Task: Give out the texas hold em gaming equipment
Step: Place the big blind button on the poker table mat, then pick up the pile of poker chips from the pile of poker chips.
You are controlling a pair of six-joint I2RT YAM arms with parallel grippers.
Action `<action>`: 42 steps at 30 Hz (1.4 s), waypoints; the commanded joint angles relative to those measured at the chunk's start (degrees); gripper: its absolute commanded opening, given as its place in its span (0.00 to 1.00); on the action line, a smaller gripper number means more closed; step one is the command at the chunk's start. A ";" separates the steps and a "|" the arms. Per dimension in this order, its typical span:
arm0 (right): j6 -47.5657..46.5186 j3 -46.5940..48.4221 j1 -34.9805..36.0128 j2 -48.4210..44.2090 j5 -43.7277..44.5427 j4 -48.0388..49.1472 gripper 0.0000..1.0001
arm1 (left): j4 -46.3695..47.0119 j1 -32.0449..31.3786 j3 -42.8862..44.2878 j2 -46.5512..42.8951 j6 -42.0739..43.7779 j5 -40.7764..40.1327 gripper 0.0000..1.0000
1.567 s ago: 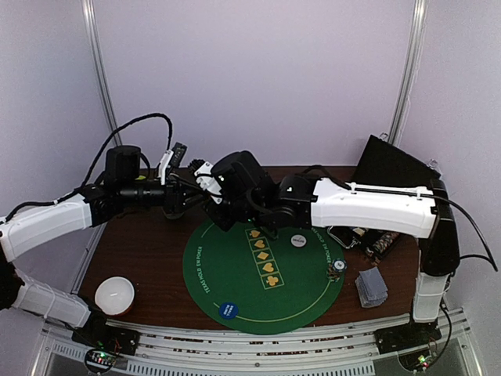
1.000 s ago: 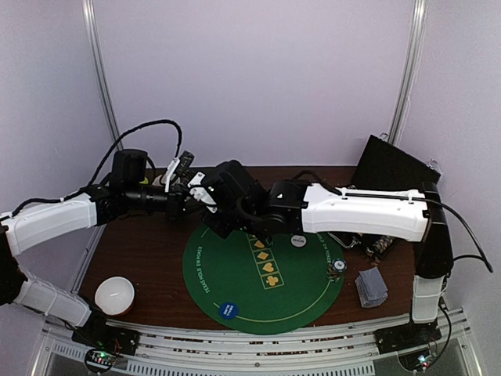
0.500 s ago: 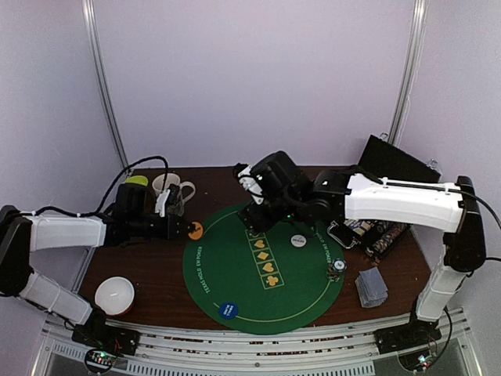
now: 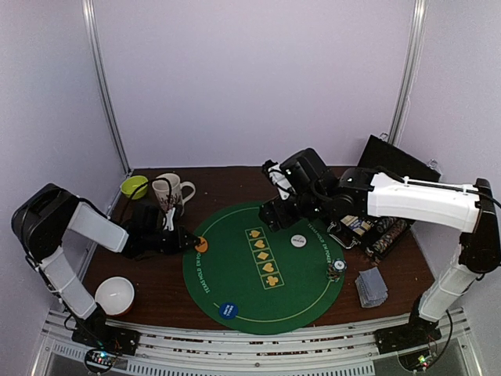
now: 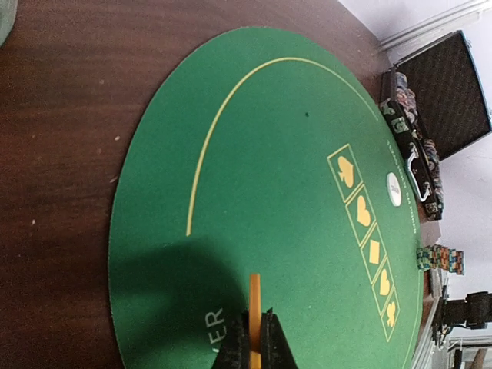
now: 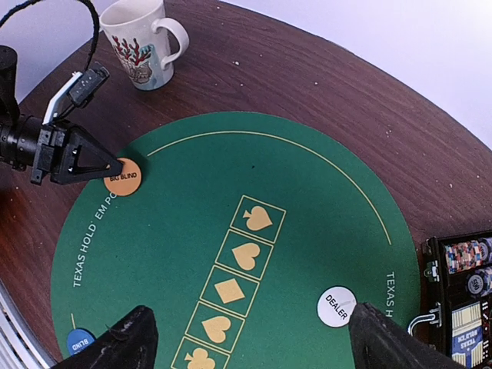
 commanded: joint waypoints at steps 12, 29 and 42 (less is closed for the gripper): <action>8.63 12.41 -5.06 1.60 3.26 -18.54 0.99 | -21.70 -1.25 7.93 -3.95 5.63 -20.41 0.64; 24.95 1.35 -9.35 2.14 -5.73 -44.55 1.00 | -31.19 -4.34 18.38 -19.12 17.10 -28.22 0.98; 25.41 -8.18 -9.80 3.85 -5.81 -37.65 0.91 | -31.46 -4.35 17.44 -18.35 18.29 -26.10 0.98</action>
